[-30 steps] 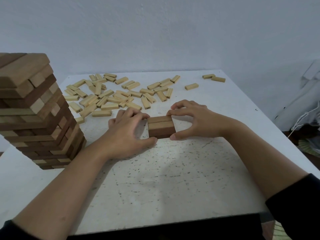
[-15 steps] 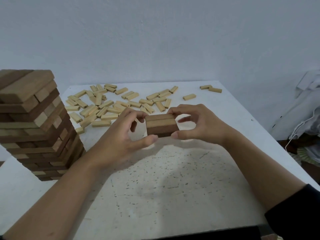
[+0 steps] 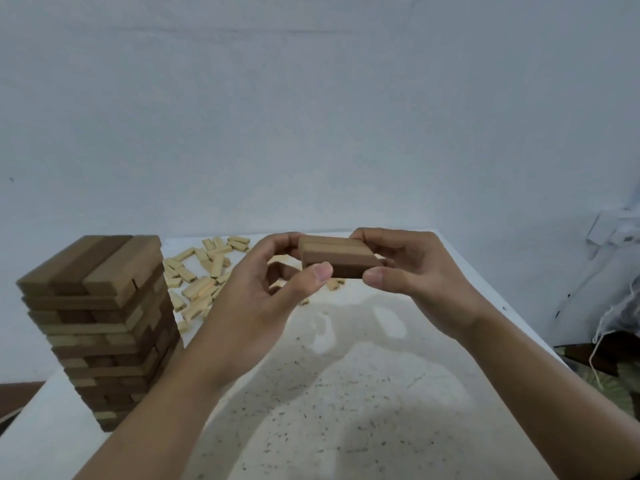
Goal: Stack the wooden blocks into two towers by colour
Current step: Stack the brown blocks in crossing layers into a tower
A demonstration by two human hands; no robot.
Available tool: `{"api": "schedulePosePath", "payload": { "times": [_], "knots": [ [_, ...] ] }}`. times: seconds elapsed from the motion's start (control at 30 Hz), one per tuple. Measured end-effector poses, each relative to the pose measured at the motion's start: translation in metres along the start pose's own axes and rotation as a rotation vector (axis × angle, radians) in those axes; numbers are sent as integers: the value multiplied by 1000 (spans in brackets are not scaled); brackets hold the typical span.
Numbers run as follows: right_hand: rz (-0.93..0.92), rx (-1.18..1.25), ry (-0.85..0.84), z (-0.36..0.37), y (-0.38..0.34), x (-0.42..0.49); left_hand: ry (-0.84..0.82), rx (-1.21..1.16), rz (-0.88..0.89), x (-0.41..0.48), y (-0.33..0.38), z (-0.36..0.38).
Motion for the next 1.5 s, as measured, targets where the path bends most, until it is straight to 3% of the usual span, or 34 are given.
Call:
{"api": "schedulePosePath", "payload": {
  "times": [0.43, 0.8, 1.07, 1.5],
  "knots": [
    [-173, 65, 135, 3, -87, 17, 78, -45, 168, 4, 87, -21],
    [-269, 93, 26, 43, -139, 29, 45, 214, 314, -1, 149, -85],
    [-280, 28, -43, 107, -138, 43, 73, 423, 281, 4, 139, -156],
    [-218, -411, -98, 171, -97, 45, -81, 516, 135, 27, 56, -216]
  ]
}}
Point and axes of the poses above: each hand's wrist, its own x-axis towards the middle knuckle, its own z-axis out of the palm, y = z × x, the point moved 8 cm from there along x, towards the middle knuckle, and after that the axes turned 13 degrees about y, right-handed, at the moved point
